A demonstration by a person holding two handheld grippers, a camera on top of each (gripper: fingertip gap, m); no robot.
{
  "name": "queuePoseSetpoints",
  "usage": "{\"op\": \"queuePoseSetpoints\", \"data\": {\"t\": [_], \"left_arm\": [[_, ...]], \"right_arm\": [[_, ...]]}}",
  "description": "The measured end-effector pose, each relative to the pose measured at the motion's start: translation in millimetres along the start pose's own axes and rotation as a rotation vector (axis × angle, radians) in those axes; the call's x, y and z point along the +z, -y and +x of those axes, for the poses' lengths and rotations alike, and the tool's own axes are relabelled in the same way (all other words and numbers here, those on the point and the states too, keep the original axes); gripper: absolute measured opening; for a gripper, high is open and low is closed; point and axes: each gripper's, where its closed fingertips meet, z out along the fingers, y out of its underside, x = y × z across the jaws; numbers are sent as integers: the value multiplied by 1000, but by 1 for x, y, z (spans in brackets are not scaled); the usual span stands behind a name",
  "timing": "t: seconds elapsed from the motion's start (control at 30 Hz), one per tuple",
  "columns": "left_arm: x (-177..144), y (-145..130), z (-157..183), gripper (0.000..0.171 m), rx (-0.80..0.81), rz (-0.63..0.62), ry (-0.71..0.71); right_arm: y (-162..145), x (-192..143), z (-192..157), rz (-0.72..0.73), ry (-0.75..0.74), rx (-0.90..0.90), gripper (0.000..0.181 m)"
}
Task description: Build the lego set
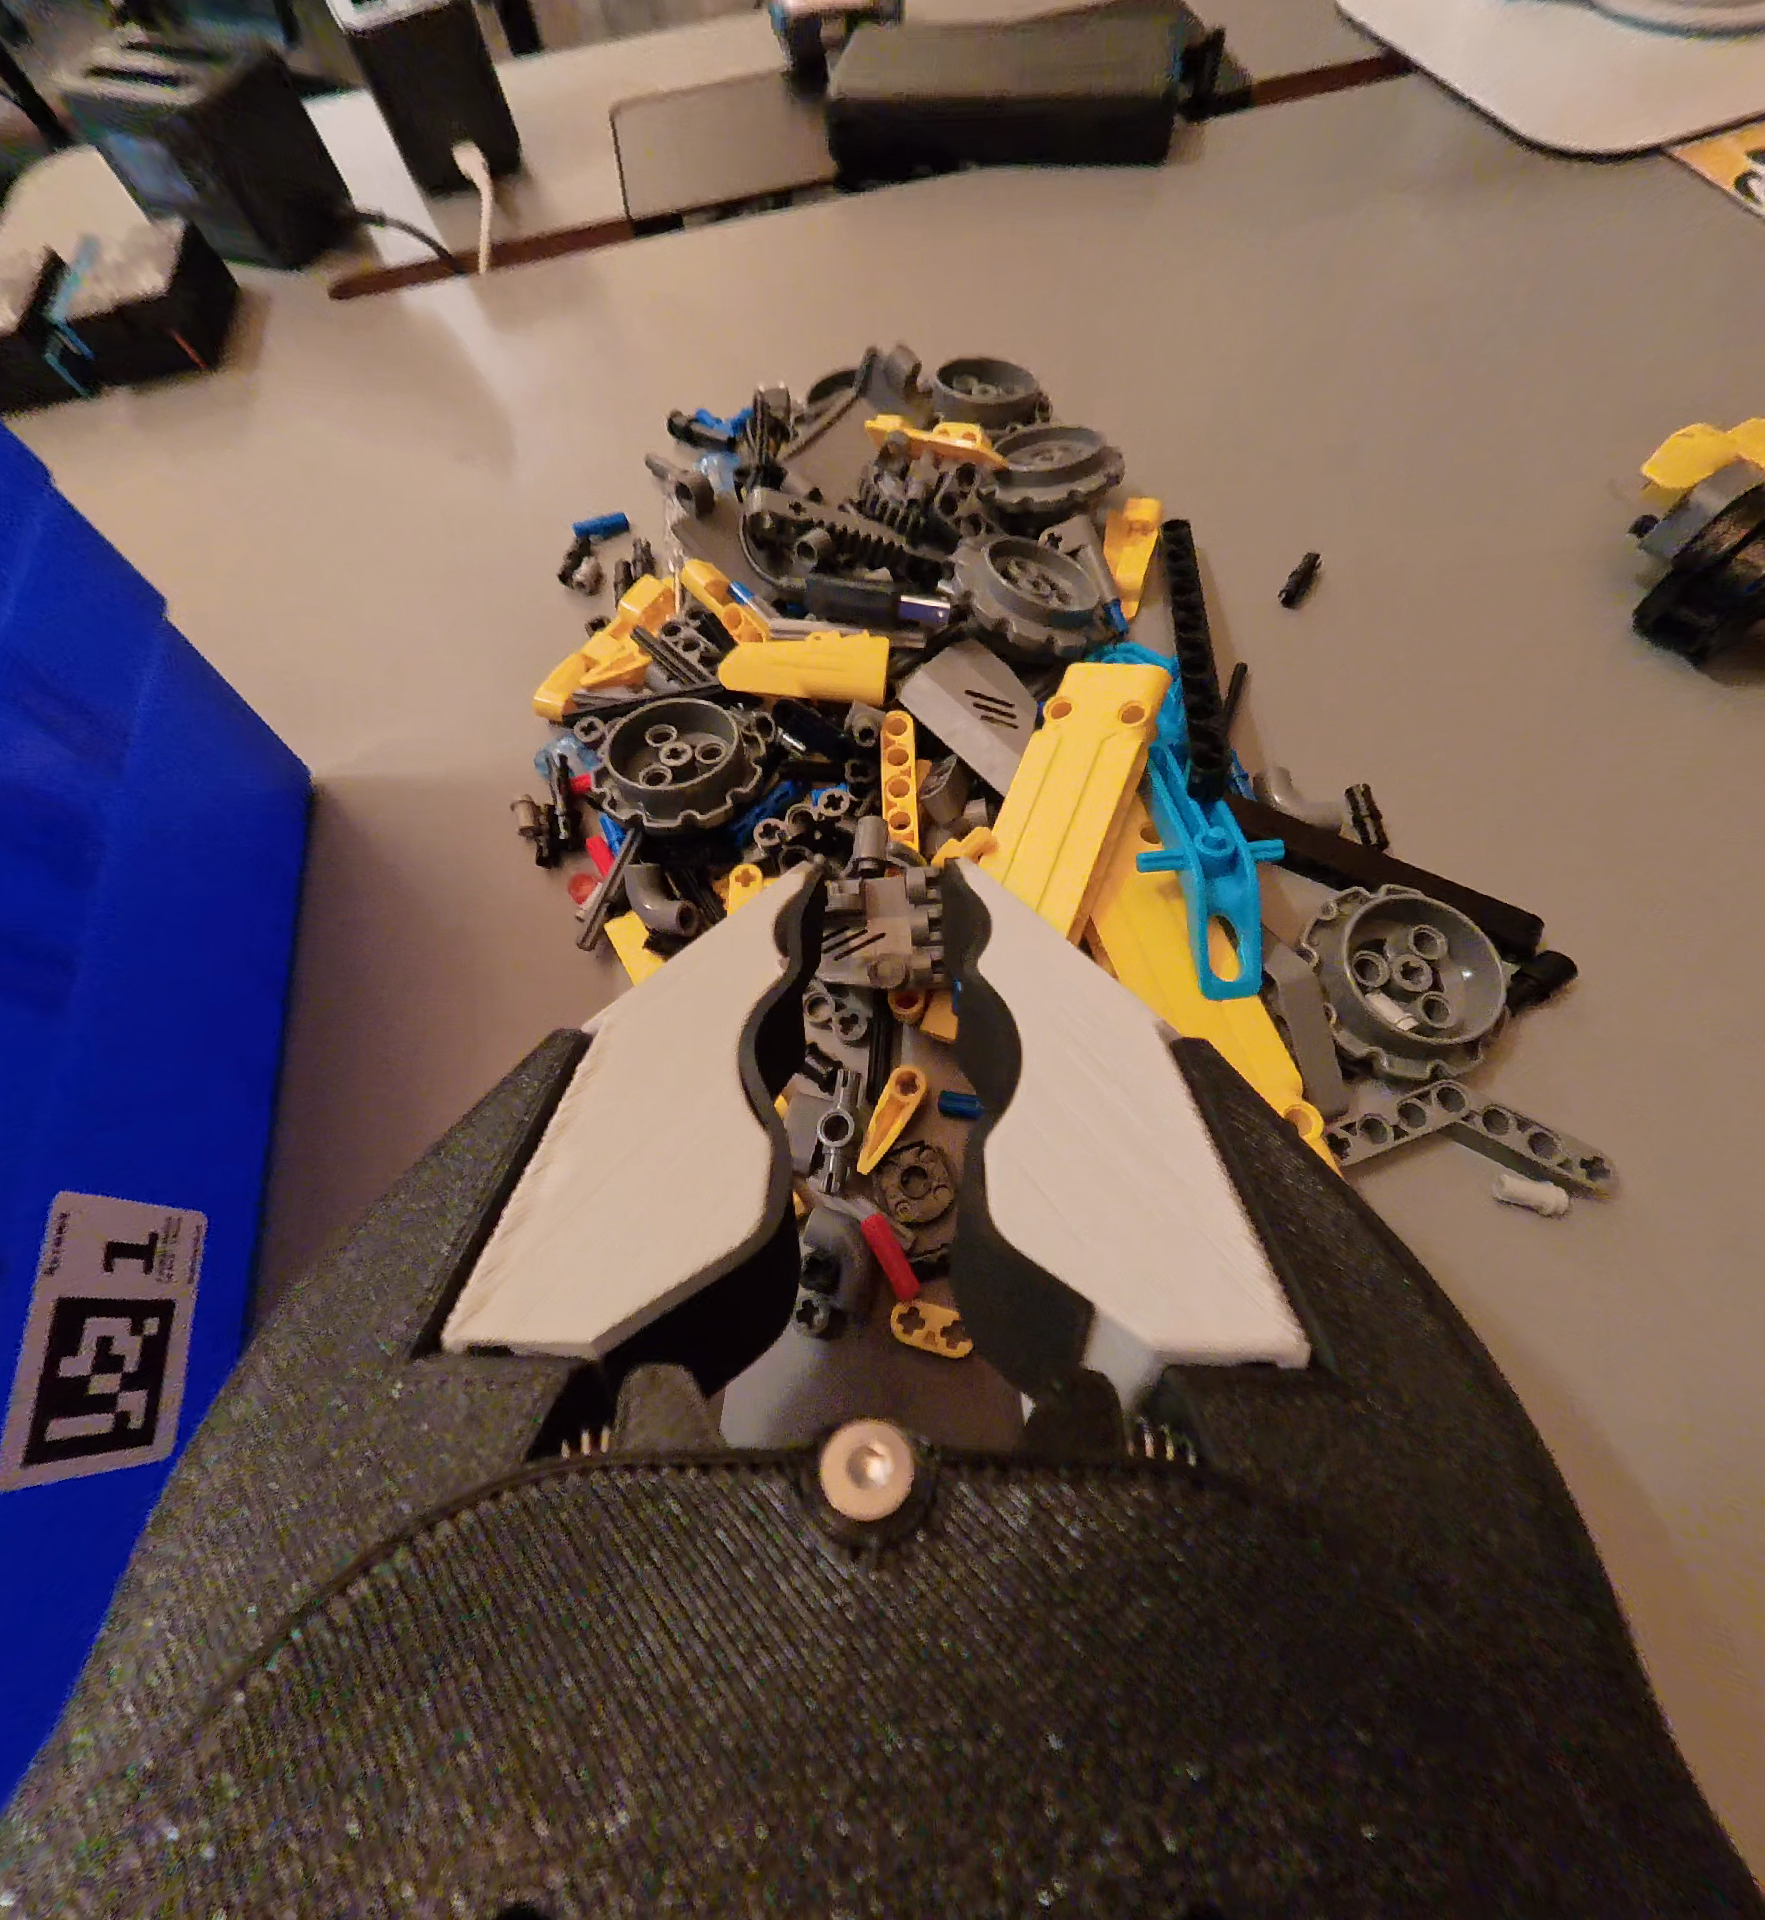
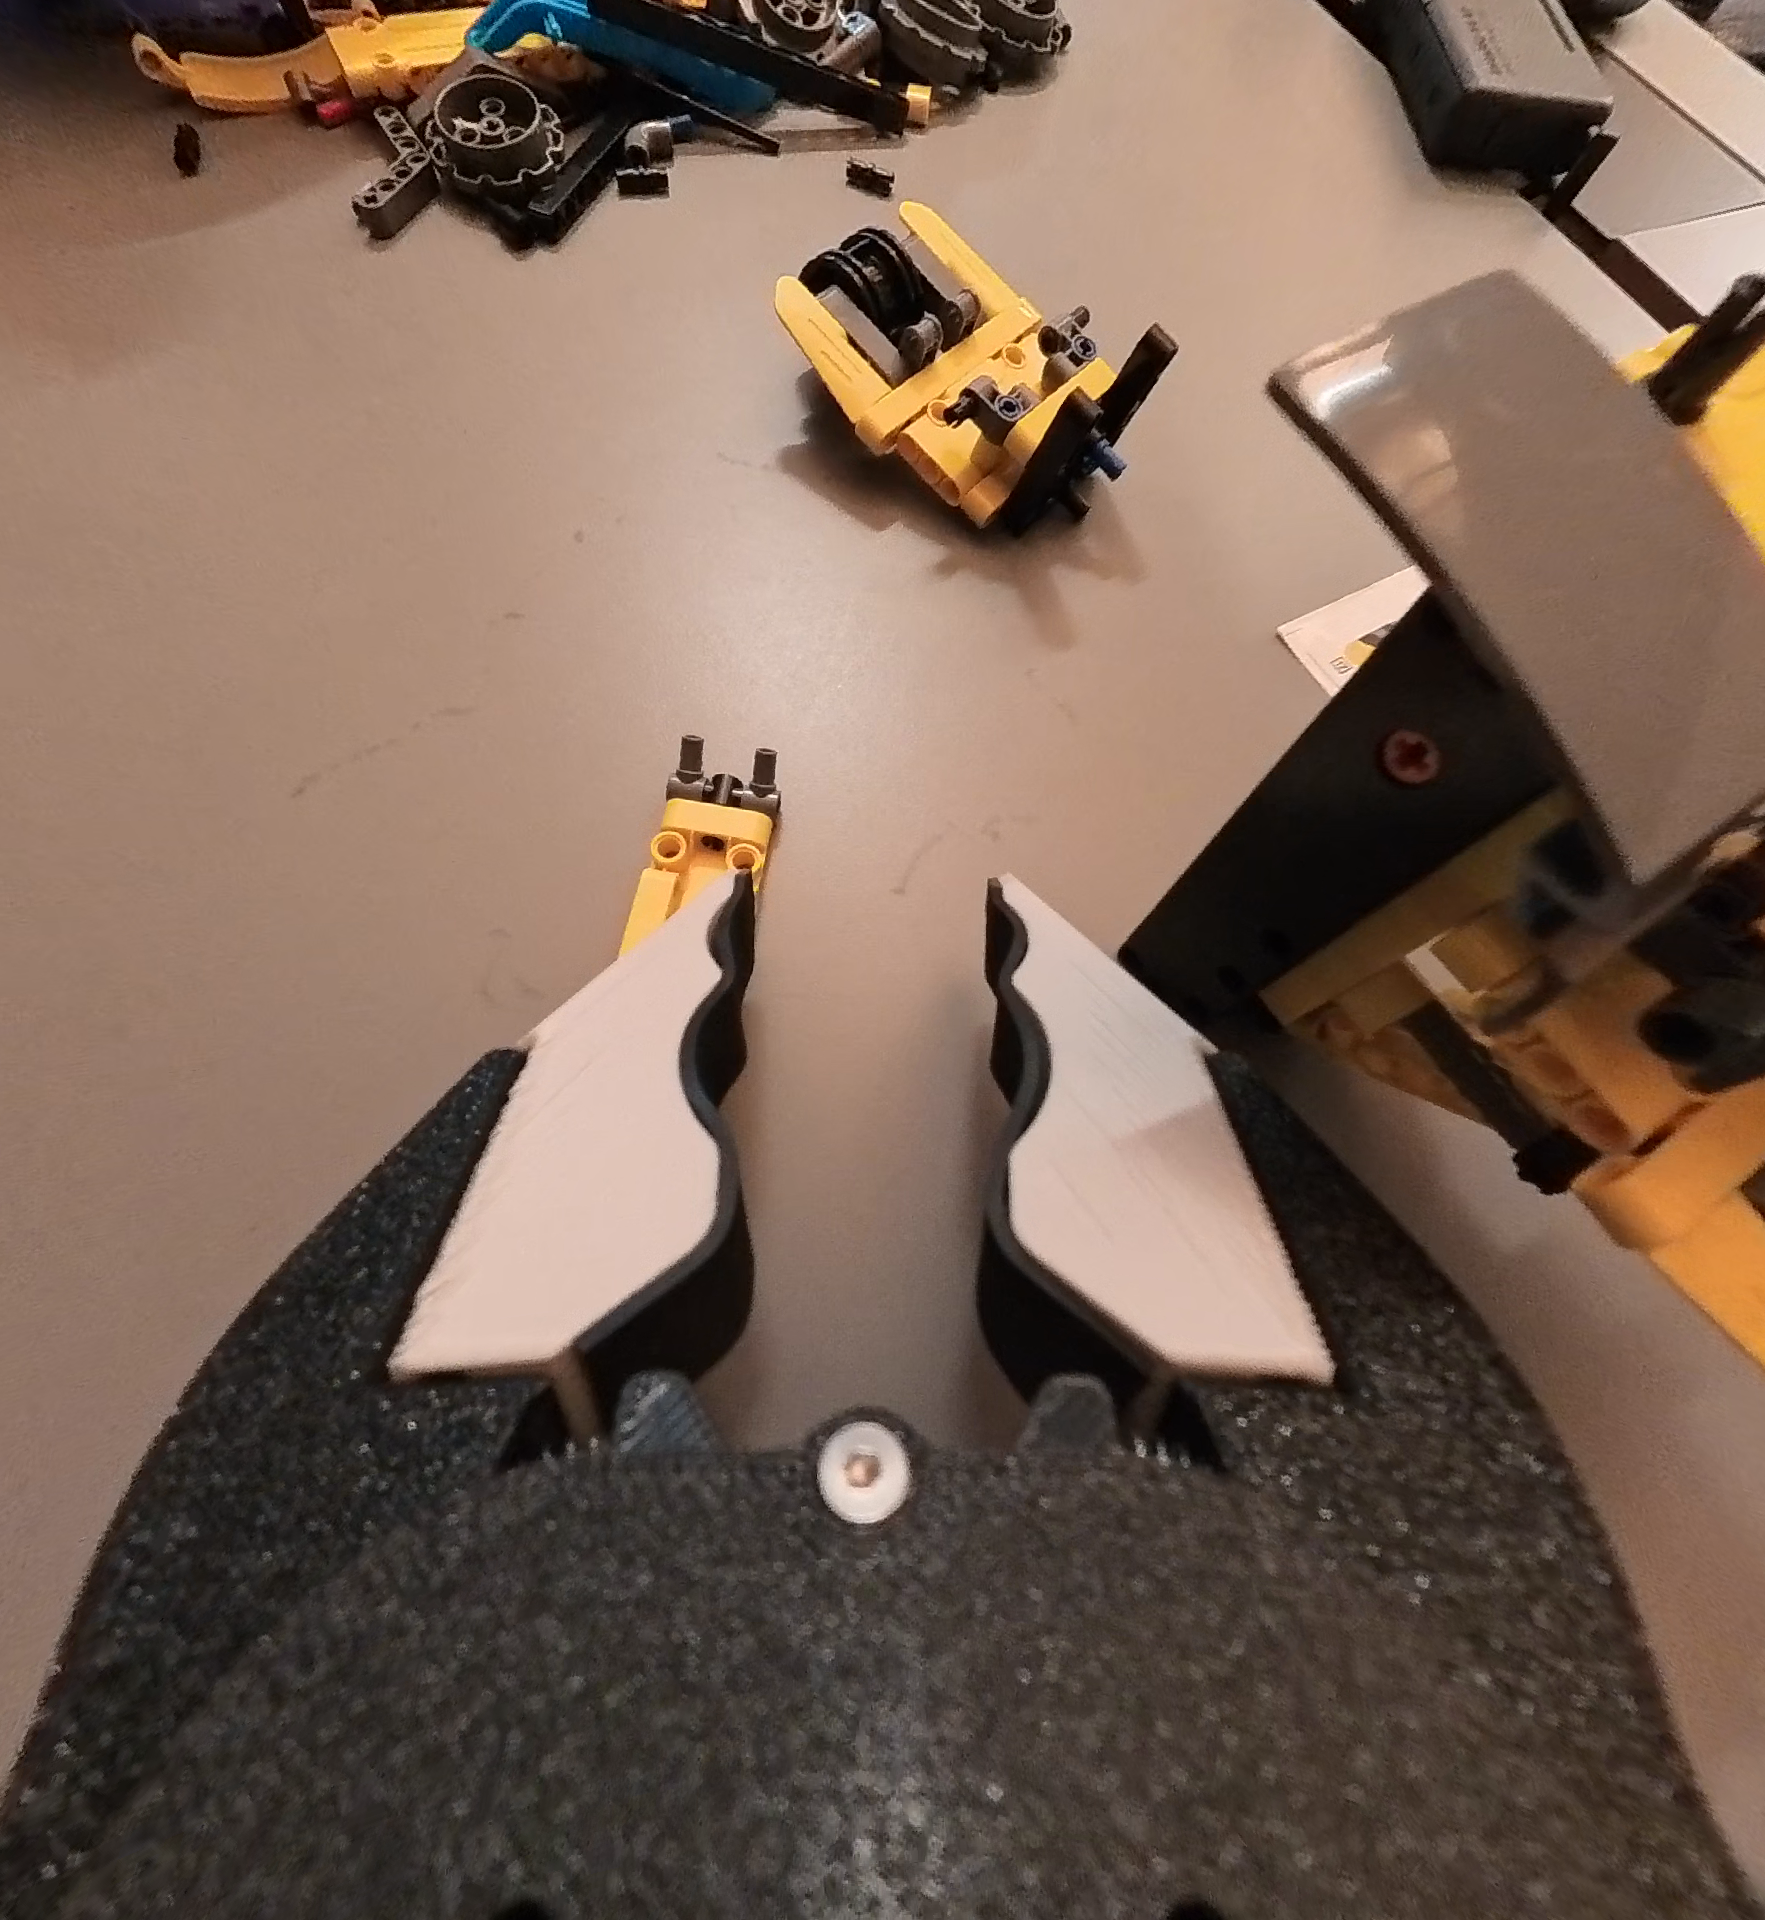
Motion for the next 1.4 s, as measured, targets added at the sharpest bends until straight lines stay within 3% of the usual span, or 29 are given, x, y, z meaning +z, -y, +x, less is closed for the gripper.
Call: {"op": "queuePoseSetpoints", "data": {"t": [0.1, 0.2, 0.37, 0.63, 0.87, 1.13, 1.4], "left_arm": [[3, -3, 0, 18, -11, -30, -10], [3, -4, -1, 3, -2, -31, 6], [2, -3, -9, 2, -41, -23, 40], [-13, 11, -27, 2, -274, 121, -32], [-16, 13, -31, 2, -400, 153, -91], [-11, 6, -39, 2, -356, 98, 42], [-5, 3, -33, 27, -326, 52, 21]], "right_arm": [[0, 0, 0, 1, 1, 0, 44], [0, 0, 0, -1, 3, 3, 44], [0, 0, 0, 2, 4, 1, 44], [0, 0, -1, -1, 6, -1, 45], [0, 0, 0, -2, 8, 9, 45], [0, 0, 0, -1, 10, 12, 45], [0, 0, 0, 0, 12, 14, 45]]}}
